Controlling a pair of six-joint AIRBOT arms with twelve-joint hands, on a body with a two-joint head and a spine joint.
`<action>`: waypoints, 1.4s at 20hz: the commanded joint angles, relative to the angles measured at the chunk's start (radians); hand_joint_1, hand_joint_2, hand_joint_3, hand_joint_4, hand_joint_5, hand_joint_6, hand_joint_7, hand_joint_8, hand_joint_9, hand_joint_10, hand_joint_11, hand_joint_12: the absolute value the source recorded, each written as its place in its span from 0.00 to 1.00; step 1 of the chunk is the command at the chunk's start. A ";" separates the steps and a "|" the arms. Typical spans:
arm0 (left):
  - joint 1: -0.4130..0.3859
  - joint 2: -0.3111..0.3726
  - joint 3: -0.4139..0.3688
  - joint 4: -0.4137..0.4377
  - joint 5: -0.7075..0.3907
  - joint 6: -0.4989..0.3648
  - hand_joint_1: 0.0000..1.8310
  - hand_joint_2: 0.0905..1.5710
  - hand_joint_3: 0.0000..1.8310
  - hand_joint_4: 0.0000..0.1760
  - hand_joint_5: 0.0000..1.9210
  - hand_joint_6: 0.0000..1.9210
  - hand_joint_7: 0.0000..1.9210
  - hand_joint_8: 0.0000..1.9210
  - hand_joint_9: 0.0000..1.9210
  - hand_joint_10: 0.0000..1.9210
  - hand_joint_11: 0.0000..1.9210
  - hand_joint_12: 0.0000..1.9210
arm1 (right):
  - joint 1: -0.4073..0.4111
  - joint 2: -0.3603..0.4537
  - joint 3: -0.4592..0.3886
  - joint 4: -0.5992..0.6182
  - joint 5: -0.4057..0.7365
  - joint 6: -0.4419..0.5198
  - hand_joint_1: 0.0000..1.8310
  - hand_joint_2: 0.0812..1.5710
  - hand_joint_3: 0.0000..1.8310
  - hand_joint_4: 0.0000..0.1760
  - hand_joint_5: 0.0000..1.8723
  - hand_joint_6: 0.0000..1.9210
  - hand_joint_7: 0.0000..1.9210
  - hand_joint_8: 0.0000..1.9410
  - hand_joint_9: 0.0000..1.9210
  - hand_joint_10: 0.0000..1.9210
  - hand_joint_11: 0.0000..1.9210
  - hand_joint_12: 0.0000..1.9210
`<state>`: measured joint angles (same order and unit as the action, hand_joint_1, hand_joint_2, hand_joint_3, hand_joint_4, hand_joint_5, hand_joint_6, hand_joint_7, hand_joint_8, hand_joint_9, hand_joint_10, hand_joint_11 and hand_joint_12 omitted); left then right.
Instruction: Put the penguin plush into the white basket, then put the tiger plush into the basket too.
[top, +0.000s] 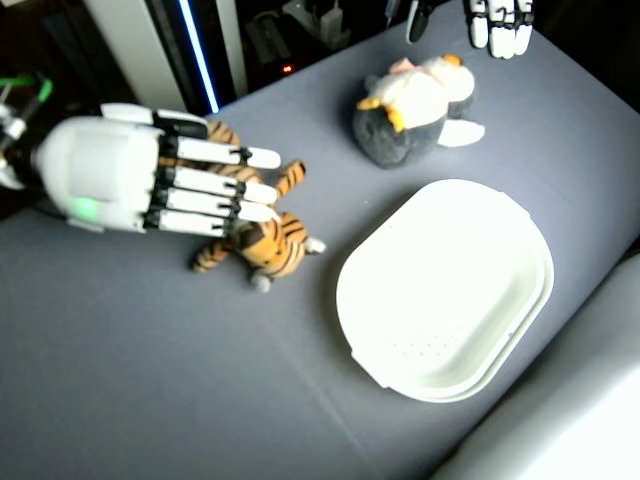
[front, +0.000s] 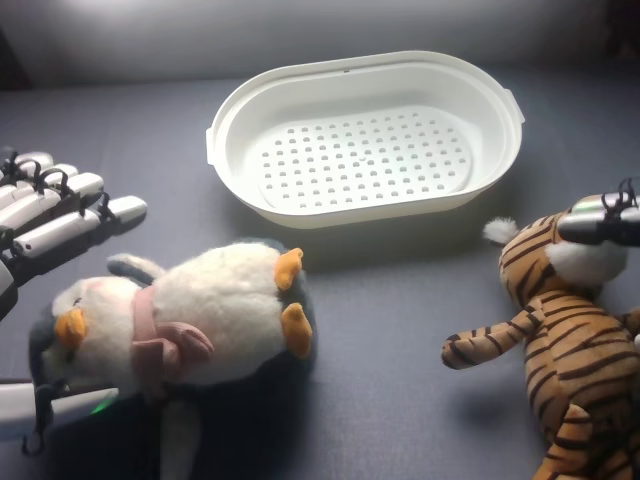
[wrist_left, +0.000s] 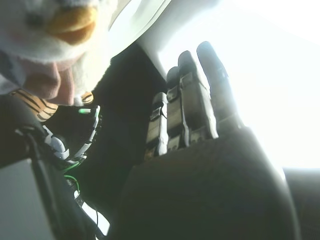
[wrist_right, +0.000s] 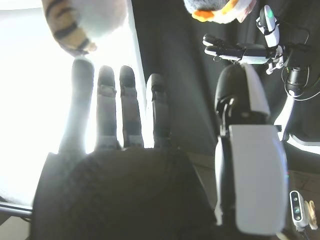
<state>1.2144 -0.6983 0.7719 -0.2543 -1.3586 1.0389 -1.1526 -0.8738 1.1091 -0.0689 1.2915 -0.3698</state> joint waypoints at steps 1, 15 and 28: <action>-0.003 0.004 0.004 -0.005 -0.123 -0.004 0.34 0.55 0.01 0.88 0.11 0.00 0.09 0.00 0.06 0.00 0.00 0.10 | 0.000 0.005 0.003 0.029 0.118 0.010 0.41 0.73 0.00 0.44 0.24 0.00 0.21 0.00 0.23 0.00 0.20 0.14; -0.095 -0.101 0.095 -0.156 0.201 0.190 0.42 0.38 0.00 0.89 0.07 0.00 0.03 0.00 0.09 0.00 0.00 0.33 | 0.000 0.004 0.005 0.029 0.118 0.010 0.43 0.73 0.00 0.39 0.24 0.00 0.22 0.00 0.24 0.00 0.24 0.09; -0.150 -0.120 0.119 -0.069 0.093 0.117 0.69 0.71 0.00 0.00 0.54 0.31 0.46 0.73 0.48 0.76 0.46 0.90 | 0.000 0.003 0.006 0.032 0.118 0.010 0.42 0.74 0.00 0.37 0.24 0.00 0.23 0.00 0.24 0.00 0.25 0.08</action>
<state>1.0691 -0.8299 0.8867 -0.3298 -1.1152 1.1519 -1.1526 -0.8738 1.1122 -0.0647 1.2884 -0.3679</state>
